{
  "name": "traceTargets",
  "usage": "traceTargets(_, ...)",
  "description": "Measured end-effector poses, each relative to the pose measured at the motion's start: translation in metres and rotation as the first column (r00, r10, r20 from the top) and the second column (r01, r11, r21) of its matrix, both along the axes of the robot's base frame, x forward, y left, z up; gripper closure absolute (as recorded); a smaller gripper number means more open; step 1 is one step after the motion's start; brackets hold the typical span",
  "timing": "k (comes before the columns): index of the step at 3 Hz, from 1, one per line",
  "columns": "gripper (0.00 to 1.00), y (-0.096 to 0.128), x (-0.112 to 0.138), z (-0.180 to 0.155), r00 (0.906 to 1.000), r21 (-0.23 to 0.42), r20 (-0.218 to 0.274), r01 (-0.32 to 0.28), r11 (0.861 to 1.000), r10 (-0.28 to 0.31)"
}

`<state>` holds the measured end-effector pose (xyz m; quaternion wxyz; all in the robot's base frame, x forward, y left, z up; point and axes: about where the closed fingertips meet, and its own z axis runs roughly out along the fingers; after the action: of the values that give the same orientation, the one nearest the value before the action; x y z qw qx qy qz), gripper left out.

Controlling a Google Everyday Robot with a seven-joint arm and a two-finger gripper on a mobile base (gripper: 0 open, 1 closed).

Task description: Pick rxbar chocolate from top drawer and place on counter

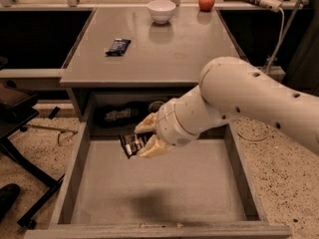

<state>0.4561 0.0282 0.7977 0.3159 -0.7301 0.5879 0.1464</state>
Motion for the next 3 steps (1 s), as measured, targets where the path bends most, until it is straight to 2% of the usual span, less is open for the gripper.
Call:
traceTargets(1, 1.0, 0.002, 0.005, 0.01, 0.9993, -0.001, 0.036, -0.008, 1.0, 0.008)
traceTargets(2, 1.0, 0.015, 0.029, 0.053, 0.9853, -0.002, 0.154, -0.073, 0.997, 0.073)
traceTargets(3, 1.0, 0.036, 0.07, 0.111, 0.952, -0.005, 0.275, -0.138, 0.99, 0.134)
